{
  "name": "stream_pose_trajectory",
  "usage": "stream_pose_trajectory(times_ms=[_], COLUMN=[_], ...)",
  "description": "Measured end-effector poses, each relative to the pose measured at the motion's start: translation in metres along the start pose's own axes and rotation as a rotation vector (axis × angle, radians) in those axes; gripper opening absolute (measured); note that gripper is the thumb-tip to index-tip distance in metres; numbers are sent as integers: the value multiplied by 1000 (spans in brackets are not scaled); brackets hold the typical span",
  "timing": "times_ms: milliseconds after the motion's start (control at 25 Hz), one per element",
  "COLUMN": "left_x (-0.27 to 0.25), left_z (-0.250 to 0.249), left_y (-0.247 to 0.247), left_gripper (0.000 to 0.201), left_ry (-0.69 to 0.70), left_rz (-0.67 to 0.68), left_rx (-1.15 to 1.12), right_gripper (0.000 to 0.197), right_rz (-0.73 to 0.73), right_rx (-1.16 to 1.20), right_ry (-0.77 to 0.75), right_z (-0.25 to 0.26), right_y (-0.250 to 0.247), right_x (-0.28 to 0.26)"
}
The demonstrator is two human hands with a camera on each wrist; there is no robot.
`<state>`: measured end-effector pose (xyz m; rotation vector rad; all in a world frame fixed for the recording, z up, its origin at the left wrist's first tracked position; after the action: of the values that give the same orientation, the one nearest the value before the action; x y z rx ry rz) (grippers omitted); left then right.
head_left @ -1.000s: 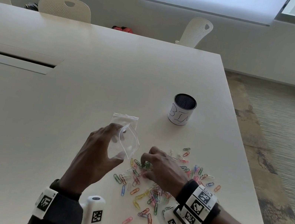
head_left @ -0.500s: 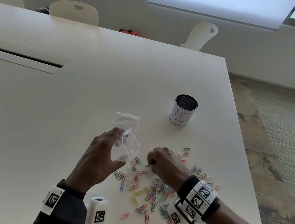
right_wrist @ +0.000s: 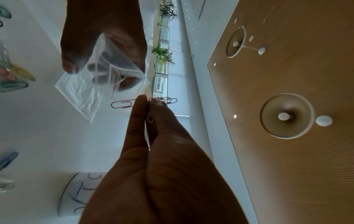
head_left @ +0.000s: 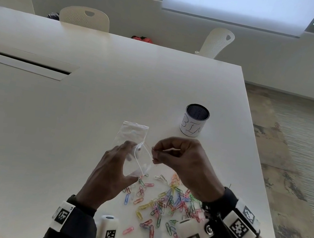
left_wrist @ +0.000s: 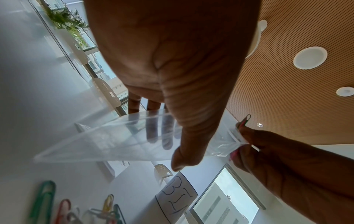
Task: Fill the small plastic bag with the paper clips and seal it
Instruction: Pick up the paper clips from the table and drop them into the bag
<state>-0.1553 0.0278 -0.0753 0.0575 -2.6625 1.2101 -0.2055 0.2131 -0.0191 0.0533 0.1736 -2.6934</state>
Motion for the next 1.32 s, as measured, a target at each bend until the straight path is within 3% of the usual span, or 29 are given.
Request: stream_pose_trajectory(times_ms=[400,520,680,840,1000,1120,1320], left_x=[-2,-4,-7,-6,-8,-11,-13], left_z=[-16,-17,-19,-28,-30,-29,-30], left_y=[7,8,12,17,18,16,18], left_gripper=[60,60,60,56,58,56,59], left_ry=[-20,-26,-42,-22,-22,-29,-24], left_rz=[-21,-28,-36,-52,-64,-80,-84], left_rx=[-32,-47,-70,-57,-64,-70,-70], right_gripper=[11,12,13,14,11,13,22], right_rz=[-8,-34,36,105,-67,-214,-166], right_rx=[-389,-340,-44,-303,-203,-465,-906], right_ry=[-226,-201,-117,-216,-180,-109,89], right_z=[13,19,15,15,7,-19,-85], right_y=[6,-13,-31,-2,-43,-91,-121], right_x=[6,6,5,-5,0,11,28])
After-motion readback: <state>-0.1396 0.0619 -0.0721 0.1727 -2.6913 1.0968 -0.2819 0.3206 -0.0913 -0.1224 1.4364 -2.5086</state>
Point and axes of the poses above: each hand's wrist, its own x-axis towards the middle knuckle, its own y-axis out of the palm, z = x × y, the point moved 7 cm from there along x, towards the middle knuckle, and after that the axes turned 3 degrees about y, right-handed, at the moved point
